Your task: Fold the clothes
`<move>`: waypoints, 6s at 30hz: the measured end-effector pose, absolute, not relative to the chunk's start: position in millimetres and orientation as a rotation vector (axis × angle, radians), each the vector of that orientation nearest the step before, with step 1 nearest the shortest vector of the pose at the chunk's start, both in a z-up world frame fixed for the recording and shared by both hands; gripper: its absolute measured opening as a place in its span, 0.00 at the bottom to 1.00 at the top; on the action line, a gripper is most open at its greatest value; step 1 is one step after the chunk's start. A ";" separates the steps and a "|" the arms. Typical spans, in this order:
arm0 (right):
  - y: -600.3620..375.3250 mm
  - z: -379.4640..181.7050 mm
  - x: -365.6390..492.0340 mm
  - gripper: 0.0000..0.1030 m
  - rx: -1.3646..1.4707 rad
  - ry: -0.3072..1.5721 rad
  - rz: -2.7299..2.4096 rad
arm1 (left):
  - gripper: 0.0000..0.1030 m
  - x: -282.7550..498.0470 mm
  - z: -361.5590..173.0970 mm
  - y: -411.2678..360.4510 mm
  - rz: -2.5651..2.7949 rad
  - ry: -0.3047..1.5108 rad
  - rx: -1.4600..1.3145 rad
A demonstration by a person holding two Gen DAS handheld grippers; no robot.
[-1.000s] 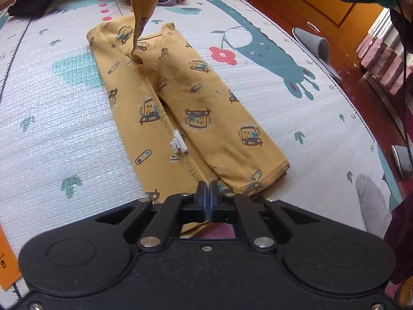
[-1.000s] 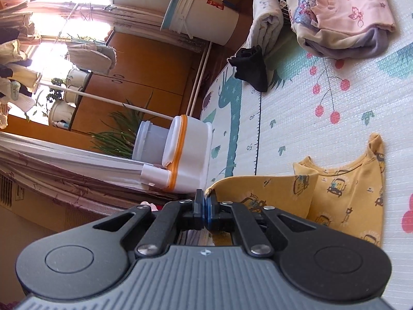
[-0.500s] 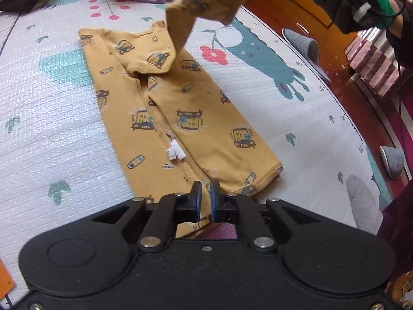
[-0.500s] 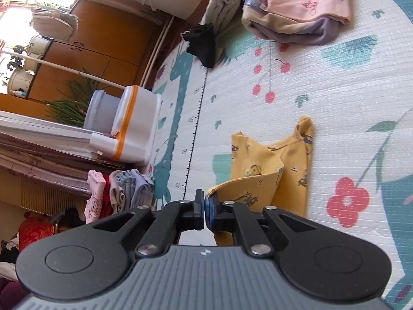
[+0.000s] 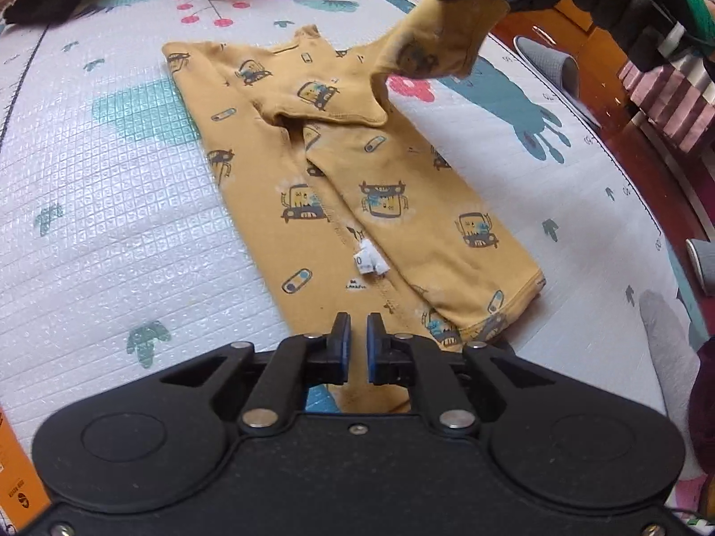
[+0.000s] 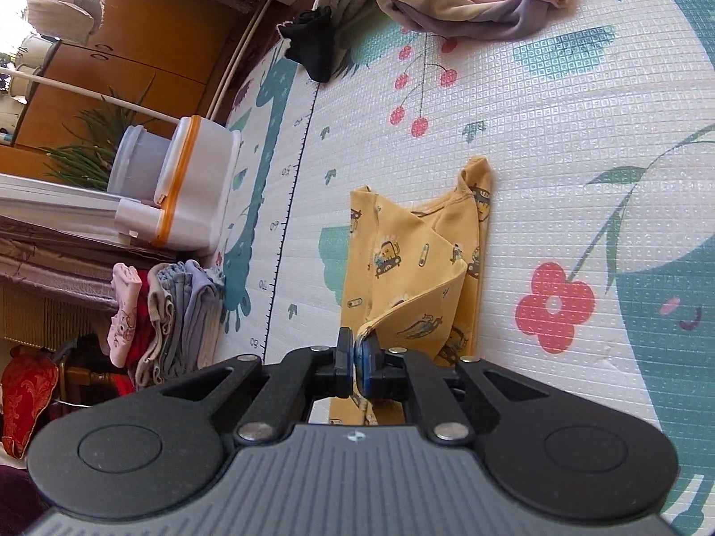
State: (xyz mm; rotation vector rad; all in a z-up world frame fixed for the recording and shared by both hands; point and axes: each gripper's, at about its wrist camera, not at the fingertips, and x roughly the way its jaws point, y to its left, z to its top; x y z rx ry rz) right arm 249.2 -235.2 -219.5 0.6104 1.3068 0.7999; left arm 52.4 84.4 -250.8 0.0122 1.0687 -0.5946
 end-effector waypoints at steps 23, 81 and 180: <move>-233.5 -237.4 201.2 0.08 0.536 1.323 0.790 | 0.04 288.7 -244.1 77.9 -0.528 0.968 0.346; -278.5 -260.6 173.6 0.07 -0.021 1.091 0.469 | 0.17 261.4 -250.3 72.1 -0.603 0.988 0.257; -70.1 -209.5 44.8 0.05 -0.455 1.016 1.300 | 0.59 331.0 -265.7 136.4 -0.518 1.215 -0.534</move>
